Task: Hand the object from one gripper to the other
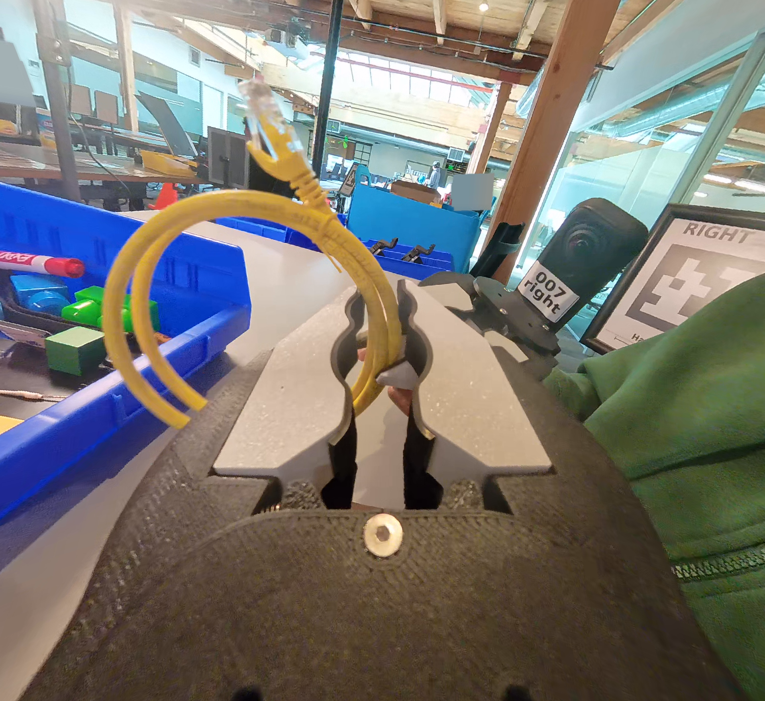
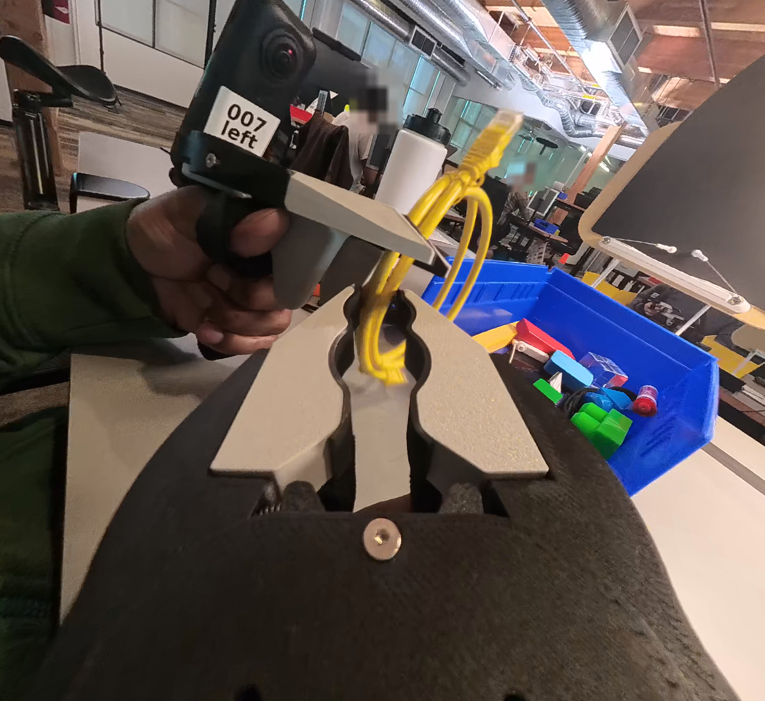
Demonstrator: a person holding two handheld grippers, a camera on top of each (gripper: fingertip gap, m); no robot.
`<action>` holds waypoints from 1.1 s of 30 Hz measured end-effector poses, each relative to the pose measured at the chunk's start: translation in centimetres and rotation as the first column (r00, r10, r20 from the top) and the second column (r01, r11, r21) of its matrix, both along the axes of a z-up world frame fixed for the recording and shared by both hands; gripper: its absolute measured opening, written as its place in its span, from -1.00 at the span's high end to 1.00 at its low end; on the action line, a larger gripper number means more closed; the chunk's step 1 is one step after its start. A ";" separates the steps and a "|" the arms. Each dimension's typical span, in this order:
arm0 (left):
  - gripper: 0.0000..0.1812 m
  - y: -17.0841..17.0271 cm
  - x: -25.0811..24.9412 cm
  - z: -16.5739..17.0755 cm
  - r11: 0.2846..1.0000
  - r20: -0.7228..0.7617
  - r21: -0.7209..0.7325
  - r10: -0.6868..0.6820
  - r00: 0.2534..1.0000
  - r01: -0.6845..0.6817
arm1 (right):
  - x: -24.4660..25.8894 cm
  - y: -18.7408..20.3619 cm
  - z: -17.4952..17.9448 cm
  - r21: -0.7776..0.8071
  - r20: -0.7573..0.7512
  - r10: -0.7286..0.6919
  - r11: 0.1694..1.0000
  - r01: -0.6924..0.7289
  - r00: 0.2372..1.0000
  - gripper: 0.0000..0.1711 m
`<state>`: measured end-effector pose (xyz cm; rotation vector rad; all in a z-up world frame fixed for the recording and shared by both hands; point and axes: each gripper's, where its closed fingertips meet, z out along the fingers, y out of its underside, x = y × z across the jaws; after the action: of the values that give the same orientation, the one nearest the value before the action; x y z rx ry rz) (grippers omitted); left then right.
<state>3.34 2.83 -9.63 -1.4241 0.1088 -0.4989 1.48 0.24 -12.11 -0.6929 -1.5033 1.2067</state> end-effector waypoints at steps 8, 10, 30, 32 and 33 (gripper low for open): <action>0.84 -0.4 0.6 0.4 0.997 0.067 0.012 -0.077 0.995 0.077 | 0.0 -0.5 -0.5 0.009 0.023 0.024 1.000 -0.024 0.999 0.75; 0.83 -0.3 0.6 0.3 0.997 0.060 0.009 -0.072 0.996 0.072 | 0.1 -0.6 -0.4 0.020 0.017 0.029 0.999 -0.030 0.999 0.80; 0.80 -0.2 0.6 0.1 0.999 -0.002 0.012 -0.030 1.000 0.030 | 0.4 -0.2 0.6 -0.039 -0.020 0.032 0.999 -0.033 0.999 0.81; 0.81 -0.1 0.6 0.2 1.000 -0.015 0.016 -0.023 1.000 0.023 | 0.4 -0.2 0.6 -0.035 -0.022 0.032 0.999 -0.032 0.999 0.81; 0.82 -0.2 0.5 0.2 1.000 -0.014 0.020 -0.017 1.000 0.017 | 0.4 -0.2 0.6 -0.036 -0.022 0.033 0.999 -0.033 0.999 0.81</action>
<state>3.79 2.67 -9.40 -1.4080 0.1366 -0.5011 1.87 0.00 -11.51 -0.6798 -1.4832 1.2657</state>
